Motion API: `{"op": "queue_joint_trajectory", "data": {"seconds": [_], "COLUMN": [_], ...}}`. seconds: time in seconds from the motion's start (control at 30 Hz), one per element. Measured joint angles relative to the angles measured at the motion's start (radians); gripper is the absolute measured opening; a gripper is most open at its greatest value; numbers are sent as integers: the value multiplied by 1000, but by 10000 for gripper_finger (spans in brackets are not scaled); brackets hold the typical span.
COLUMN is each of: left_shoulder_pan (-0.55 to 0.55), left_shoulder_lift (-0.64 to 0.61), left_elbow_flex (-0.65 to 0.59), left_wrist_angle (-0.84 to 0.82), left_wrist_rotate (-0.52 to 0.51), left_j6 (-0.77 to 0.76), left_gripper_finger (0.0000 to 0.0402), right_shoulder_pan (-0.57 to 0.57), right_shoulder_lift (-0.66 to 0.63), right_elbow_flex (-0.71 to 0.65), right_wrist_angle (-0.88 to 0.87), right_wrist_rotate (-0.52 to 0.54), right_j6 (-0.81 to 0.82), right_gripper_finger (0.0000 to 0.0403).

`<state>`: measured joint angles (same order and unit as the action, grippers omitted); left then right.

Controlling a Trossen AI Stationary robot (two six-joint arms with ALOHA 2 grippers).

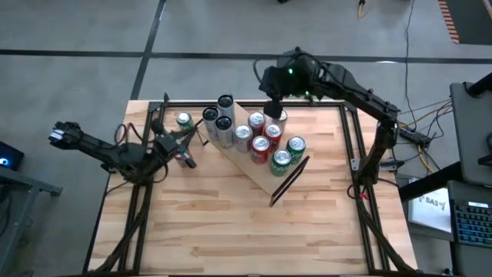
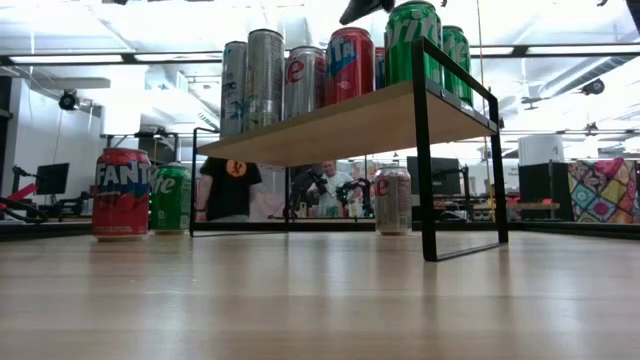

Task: Place canned beverage on shelf
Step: Adjust the blue soda can

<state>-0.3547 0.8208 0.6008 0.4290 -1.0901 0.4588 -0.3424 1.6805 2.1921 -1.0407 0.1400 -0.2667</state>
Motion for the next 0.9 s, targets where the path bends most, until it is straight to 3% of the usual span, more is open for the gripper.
{"op": "queue_joint_trajectory", "data": {"seconds": [0.23,0.37,0.47,0.6,0.7,0.9], "left_shoulder_pan": [90,168,209,217,216,218], "left_shoulder_lift": [2,3,8,20,40,104], "left_elbow_flex": [73,68,58,47,41,38], "left_wrist_angle": [-34,-40,-56,-100,-105,-118], "left_wrist_rotate": [41,114,150,302,353,352], "left_j6": [99,81,27,-44,-104,-195], "left_gripper_finger": [0,0,0,0,0,0], "right_shoulder_pan": [-114,-158,-192,-212,-210,-210], "right_shoulder_lift": [14,14,14,17,17,16], "right_elbow_flex": [0,0,0,-2,-2,-2], "right_wrist_angle": [33,29,29,29,29,13], "right_wrist_rotate": [-186,-207,-282,-375,-384,-384], "right_j6": [-67,-109,-120,-125,-136,-137], "right_gripper_finger": [13,13,13,13,13,13]}}
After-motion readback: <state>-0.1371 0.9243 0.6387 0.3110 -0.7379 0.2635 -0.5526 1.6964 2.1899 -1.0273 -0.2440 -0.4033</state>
